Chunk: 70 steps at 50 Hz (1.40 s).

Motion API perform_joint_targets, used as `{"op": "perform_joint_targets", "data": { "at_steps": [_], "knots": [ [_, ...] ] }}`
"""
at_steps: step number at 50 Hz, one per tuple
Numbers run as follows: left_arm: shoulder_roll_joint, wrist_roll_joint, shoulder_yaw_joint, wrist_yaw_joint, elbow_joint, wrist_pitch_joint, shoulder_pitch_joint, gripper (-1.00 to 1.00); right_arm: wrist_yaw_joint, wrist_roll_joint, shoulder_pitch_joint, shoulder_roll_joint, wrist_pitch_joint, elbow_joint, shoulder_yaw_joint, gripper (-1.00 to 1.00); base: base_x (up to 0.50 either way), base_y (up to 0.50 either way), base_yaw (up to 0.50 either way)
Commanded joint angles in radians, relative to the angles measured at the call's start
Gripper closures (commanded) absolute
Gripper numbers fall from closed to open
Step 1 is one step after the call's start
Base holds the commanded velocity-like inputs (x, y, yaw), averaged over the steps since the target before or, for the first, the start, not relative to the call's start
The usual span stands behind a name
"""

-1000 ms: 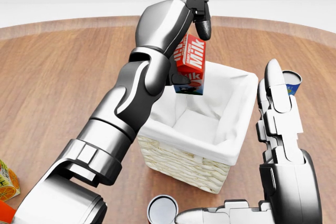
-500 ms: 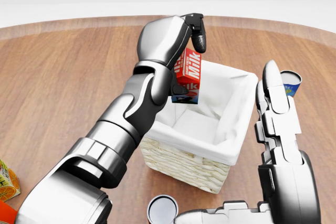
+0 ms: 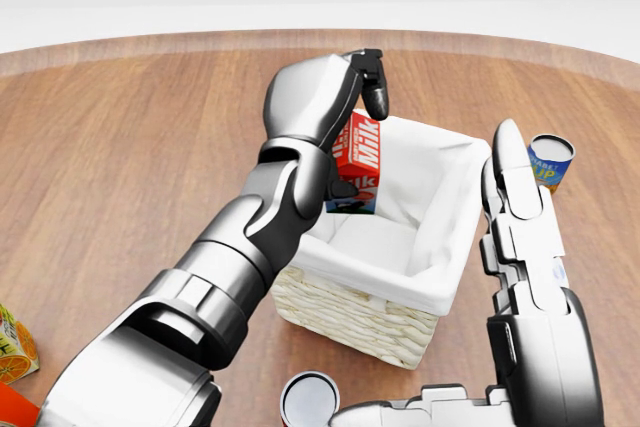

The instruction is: Pick the milk and place it in the basket.

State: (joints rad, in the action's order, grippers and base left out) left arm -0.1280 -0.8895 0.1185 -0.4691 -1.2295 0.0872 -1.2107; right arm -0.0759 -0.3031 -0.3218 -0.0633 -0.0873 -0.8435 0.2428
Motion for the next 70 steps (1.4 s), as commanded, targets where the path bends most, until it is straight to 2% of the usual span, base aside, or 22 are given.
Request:
{"op": "perform_joint_targets", "data": {
  "at_steps": [1, 31, 32, 33, 34, 38, 39, 43, 51, 56, 65, 66, 70],
  "knots": [
    [-0.016, -0.003, -0.014, -0.055, 0.001, 0.0, -0.009, 1.0, -0.005, -0.006, -0.002, -0.002, 0.0, 0.009, 0.004, -1.0, 0.0, 0.0, 0.0],
    [-0.038, -0.047, -0.012, -0.055, -0.058, 0.0, 0.011, 1.0, -0.008, -0.004, -0.014, -0.009, 0.0, 0.005, 0.015, -1.0, 0.0, 0.0, 0.0],
    [-0.039, -0.052, -0.01, -0.055, -0.058, 0.0, 0.013, 0.8, -0.009, -0.005, -0.014, -0.01, 0.0, 0.007, 0.016, -1.0, 0.0, 0.0, 0.0],
    [-0.04, -0.053, -0.01, -0.055, -0.058, 0.0, 0.013, -0.51, -0.01, -0.005, -0.015, -0.01, 0.0, 0.008, 0.017, -1.0, 0.0, 0.0, 0.0],
    [-0.04, -0.058, -0.01, -0.055, -0.058, 0.0, 0.011, -1.0, -0.01, -0.005, -0.015, -0.01, 0.0, 0.009, 0.018, -1.0, 0.0, 0.0, 0.0],
    [-0.038, -0.053, -0.016, -0.055, -0.052, 0.0, 0.007, -1.0, -0.009, -0.006, -0.015, -0.011, 0.0, 0.004, 0.018, -1.0, 0.0, 0.0, 0.0],
    [-0.039, -0.021, -0.036, -0.055, -0.039, 0.0, 0.003, -1.0, -0.009, -0.005, -0.014, -0.011, 0.0, 0.007, 0.017, -1.0, 0.0, 0.0, 0.0],
    [-0.036, 0.041, -0.049, -0.047, 0.004, 0.0, -0.015, -1.0, -0.01, -0.008, -0.015, -0.011, 0.0, 0.008, 0.022, -1.0, 0.0, 0.0, 0.0],
    [-0.033, 0.09, -0.029, -0.01, 0.102, 0.0, -0.029, -1.0, -0.011, -0.011, -0.011, -0.012, 0.0, 0.006, 0.025, -1.0, 0.0, 0.0, 0.0],
    [-0.025, 0.13, -0.04, 0.006, 0.13, 0.0, -0.033, -1.0, -0.01, -0.008, -0.013, -0.013, 0.0, 0.008, 0.023, -1.0, 0.0, 0.0, 0.0],
    [-0.015, 0.235, -0.051, 0.058, 0.246, 0.0, 0.053, -1.0, -0.015, -0.015, -0.013, -0.012, 0.0, 0.019, 0.026, -1.0, 0.0, 0.0, 0.0],
    [-0.018, 0.267, -0.057, 0.094, 0.278, 0.0, 0.079, -1.0, -0.014, -0.014, -0.012, -0.013, 0.0, 0.018, 0.026, -1.0, 0.0, 0.0, 0.0],
    [-0.02, 0.374, -0.069, 0.159, 0.351, 0.0, 0.131, -1.0, -0.014, -0.015, -0.01, -0.012, 0.0, 0.023, 0.023, -1.0, 0.0, 0.0, 0.0]
  ]
}}
